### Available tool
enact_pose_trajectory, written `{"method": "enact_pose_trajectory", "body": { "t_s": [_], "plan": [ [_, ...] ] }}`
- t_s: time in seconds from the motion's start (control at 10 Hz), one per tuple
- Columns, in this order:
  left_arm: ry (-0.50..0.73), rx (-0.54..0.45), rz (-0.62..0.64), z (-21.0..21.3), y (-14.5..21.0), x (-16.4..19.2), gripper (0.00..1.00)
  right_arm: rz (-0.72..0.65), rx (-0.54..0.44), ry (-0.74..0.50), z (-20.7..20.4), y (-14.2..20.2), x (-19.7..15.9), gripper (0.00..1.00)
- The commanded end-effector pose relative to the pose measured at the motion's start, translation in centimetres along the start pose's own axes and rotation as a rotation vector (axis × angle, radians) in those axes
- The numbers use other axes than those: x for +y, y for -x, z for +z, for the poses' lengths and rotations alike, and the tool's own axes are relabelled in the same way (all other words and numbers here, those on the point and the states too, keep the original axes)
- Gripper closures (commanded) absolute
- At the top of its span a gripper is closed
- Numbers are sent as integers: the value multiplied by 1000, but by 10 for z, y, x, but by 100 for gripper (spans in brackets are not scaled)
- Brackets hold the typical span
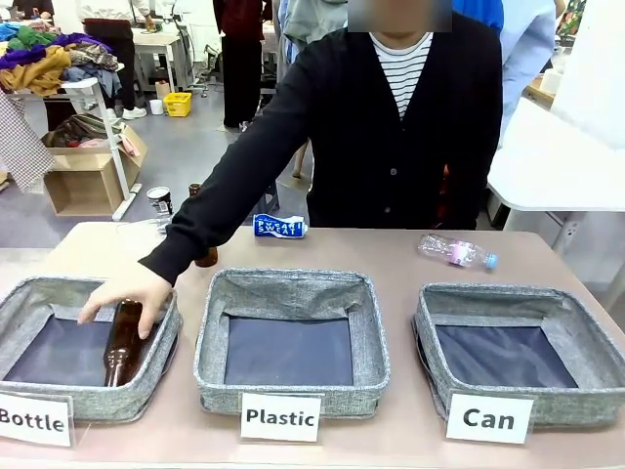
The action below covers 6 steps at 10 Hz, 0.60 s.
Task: Sort the can waste into the basket.
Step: Pick up the can waste from the table and place it in the right Fabric basket.
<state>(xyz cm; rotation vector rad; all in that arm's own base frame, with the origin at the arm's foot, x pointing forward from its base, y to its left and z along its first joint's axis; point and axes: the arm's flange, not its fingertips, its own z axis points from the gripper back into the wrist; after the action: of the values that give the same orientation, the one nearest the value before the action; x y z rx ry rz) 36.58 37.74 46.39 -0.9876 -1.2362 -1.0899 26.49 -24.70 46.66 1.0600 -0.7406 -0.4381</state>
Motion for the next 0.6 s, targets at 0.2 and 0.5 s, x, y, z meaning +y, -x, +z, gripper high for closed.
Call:
{"method": "enact_pose_trajectory", "body": {
  "t_s": [0.2,0.5],
  "plan": [
    [57,124,21,-39,-30,23,0,28,-15,-20,-1,-4,0,0],
    [216,336,81,-143,-32,78,0,28,-15,-20,-1,-4,0,0]
  ]
}}
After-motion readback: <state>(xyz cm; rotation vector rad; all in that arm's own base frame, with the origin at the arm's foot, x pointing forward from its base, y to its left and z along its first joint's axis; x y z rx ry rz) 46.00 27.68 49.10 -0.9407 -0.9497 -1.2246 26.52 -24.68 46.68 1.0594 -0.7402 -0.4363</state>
